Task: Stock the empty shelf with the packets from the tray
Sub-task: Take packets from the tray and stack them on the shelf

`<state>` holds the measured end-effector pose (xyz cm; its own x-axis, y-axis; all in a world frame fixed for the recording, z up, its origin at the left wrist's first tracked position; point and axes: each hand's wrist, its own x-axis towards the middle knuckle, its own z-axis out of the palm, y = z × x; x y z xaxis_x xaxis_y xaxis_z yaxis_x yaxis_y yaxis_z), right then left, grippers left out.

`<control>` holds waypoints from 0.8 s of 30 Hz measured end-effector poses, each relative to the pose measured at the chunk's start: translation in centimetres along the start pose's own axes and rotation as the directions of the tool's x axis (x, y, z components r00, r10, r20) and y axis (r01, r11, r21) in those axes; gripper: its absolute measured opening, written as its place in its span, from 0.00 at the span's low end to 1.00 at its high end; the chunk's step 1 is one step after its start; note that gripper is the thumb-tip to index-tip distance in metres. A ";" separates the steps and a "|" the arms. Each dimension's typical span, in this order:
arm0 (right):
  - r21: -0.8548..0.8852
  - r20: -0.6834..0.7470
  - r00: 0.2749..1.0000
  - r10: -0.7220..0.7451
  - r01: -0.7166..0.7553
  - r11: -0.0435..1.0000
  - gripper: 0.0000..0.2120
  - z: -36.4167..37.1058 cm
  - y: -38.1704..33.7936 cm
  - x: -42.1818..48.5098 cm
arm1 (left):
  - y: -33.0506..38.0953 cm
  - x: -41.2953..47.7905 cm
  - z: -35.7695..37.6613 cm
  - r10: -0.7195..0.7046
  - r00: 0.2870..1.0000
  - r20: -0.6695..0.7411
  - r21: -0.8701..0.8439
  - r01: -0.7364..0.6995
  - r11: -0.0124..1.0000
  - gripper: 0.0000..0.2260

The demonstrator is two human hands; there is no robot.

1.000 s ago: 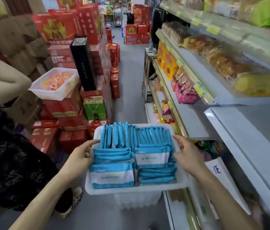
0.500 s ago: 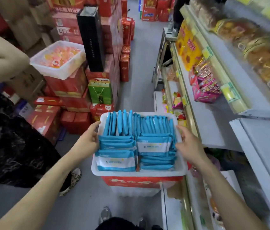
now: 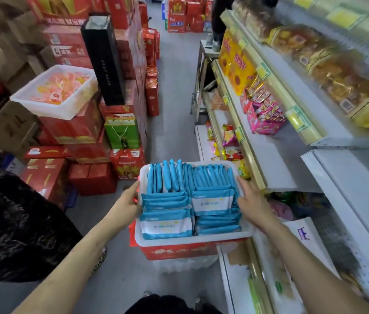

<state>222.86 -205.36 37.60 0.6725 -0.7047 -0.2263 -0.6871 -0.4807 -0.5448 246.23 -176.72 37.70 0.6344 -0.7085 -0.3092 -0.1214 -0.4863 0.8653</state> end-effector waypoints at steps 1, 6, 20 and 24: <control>-0.013 0.001 1.000 -0.001 0.001 1.000 0.30 0.2 0.0 0.3 | -0.3 0.2 -0.1 -0.042 0.999 -0.010 -0.012 0.042 0.999 0.37; -0.030 -0.053 0.999 -0.010 0.009 1.000 0.29 0.6 -0.5 -1.1 | -1.5 0.2 -0.7 -0.091 0.996 0.022 -0.046 0.092 0.995 0.40; -0.511 -0.144 0.886 -0.441 0.315 0.800 0.21 2.9 -4.4 -4.3 | -2.9 -1.1 0.0 -0.020 0.999 0.032 -0.037 0.021 0.999 0.28; -0.565 -0.125 0.887 -0.444 0.305 0.767 0.15 2.4 -5.7 -4.2 | -3.7 -1.1 -0.2 0.116 0.979 -0.171 0.162 -0.088 0.983 0.24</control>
<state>224.61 -198.42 39.71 0.8675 -0.4769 0.1419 -0.4776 -0.8780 -0.0310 246.13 -174.02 34.98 0.7369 -0.6623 -0.1351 -0.2986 -0.4983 0.8139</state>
